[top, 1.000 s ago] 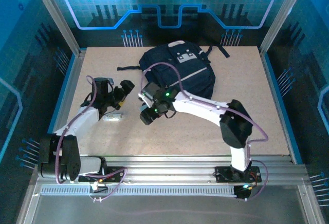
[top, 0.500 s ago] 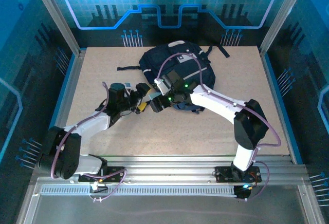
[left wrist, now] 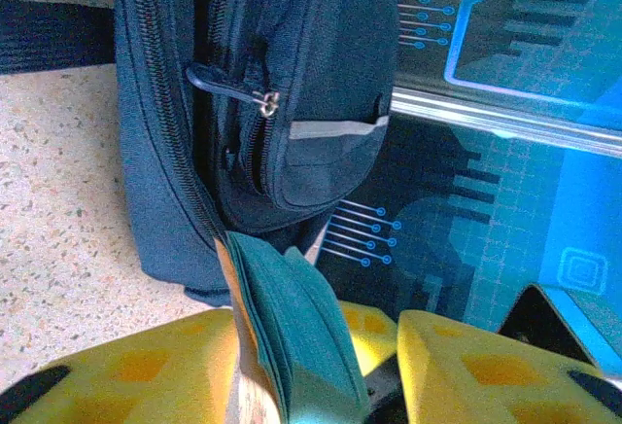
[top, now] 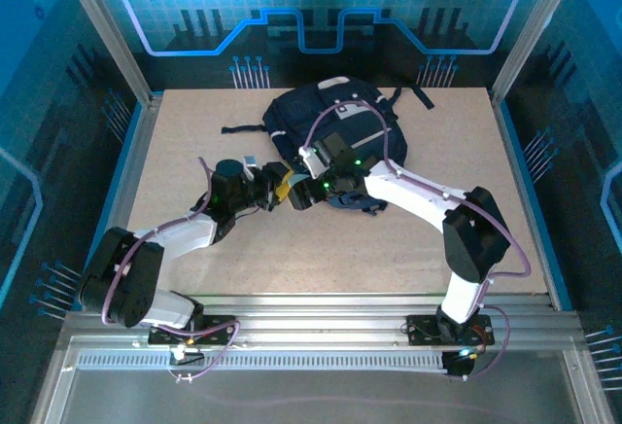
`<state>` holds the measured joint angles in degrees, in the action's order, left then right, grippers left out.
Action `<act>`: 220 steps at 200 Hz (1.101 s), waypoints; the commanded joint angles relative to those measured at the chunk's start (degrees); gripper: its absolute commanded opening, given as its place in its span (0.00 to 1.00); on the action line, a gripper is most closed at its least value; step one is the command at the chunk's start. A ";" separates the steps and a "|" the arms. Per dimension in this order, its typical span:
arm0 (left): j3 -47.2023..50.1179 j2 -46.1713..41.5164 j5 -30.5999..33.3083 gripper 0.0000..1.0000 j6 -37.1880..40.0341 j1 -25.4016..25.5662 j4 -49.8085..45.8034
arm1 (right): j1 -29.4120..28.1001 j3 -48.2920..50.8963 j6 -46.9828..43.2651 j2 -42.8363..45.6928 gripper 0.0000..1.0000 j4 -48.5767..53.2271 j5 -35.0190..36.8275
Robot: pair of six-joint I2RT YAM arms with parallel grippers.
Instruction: Pack the student bag
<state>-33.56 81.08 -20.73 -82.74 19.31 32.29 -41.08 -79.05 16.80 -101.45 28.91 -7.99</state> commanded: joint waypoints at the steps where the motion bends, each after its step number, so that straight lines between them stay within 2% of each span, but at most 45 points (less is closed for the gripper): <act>1: 0.43 -0.21 -0.63 0.37 -0.13 0.38 2.75 | 1.02 0.90 1.28 2.50 0.80 -1.70 -1.28; 36: -0.18 -0.48 -1.06 0.24 1.34 0.72 1.94 | 1.26 1.07 1.80 2.66 0.79 -2.55 -1.96; 93: -1.99 0.35 -2.45 0.24 4.01 1.67 0.23 | 1.62 1.00 1.63 3.82 0.79 -3.28 -4.84; 135: -2.12 0.64 -1.61 0.00 4.69 1.69 -0.04 | 1.92 1.61 1.52 4.59 0.81 -2.85 -5.02; 164: -2.70 0.87 0.48 0.00 5.95 1.54 -0.66 | 2.73 1.97 2.57 6.41 1.00 -1.28 -3.83; 190: -5.63 2.87 0.55 0.00 7.40 1.00 -0.67 | 5.26 3.81 5.39 9.59 1.00 -1.96 -6.43; 220: -10.51 6.90 -4.08 0.00 7.07 -0.10 4.03 | 8.58 6.34 8.11 12.37 1.00 -3.60 -10.75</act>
<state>-39.29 85.30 -21.08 -77.43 20.03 31.40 -35.14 -74.96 21.80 -91.98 27.29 -14.31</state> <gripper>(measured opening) 0.094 0.999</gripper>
